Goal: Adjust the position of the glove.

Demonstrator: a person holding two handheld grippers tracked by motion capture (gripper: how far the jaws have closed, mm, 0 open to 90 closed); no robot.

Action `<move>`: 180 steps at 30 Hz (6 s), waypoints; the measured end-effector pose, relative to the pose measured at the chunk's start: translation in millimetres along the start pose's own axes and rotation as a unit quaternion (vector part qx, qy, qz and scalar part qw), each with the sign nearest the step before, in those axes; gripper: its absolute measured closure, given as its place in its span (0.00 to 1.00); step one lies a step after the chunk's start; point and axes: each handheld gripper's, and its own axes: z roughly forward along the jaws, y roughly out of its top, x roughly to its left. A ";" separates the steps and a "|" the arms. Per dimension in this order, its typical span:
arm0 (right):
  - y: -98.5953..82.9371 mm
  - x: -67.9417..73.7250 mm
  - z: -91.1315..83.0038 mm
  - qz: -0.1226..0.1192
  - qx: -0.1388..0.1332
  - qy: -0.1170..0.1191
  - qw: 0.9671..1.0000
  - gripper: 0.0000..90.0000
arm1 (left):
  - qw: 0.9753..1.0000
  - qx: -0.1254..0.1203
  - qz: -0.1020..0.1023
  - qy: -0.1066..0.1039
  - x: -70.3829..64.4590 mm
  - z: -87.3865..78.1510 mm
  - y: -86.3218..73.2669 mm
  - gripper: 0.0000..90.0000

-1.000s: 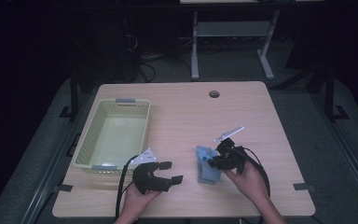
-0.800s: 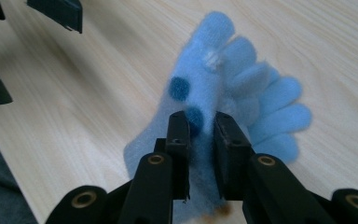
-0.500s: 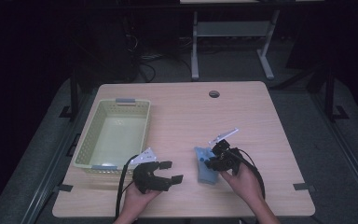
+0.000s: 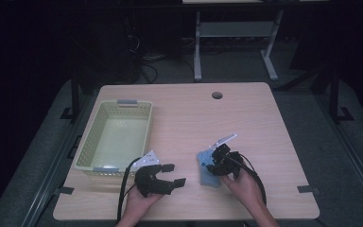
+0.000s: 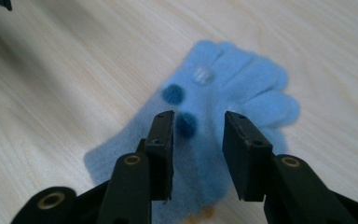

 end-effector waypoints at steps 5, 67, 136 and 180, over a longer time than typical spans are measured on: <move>1.9 2.7 -5.0 -0.006 -0.023 -0.002 1.000 0.75 | 1.000 0.002 -0.004 0.000 0.7 2.4 -1.7 0.24; -70.0 -43.8 8.6 0.221 -0.103 0.150 0.958 0.58 | 0.981 0.090 -0.170 -0.020 6.3 90.0 12.9 0.55; -66.7 -33.8 12.4 0.243 -0.140 0.182 0.942 0.90 | 0.966 0.087 -0.222 -0.097 28.6 95.2 18.4 0.85; -60.8 -25.8 6.1 0.252 -0.133 0.187 0.940 0.91 | 0.960 0.098 -0.237 -0.112 28.4 82.8 24.8 0.83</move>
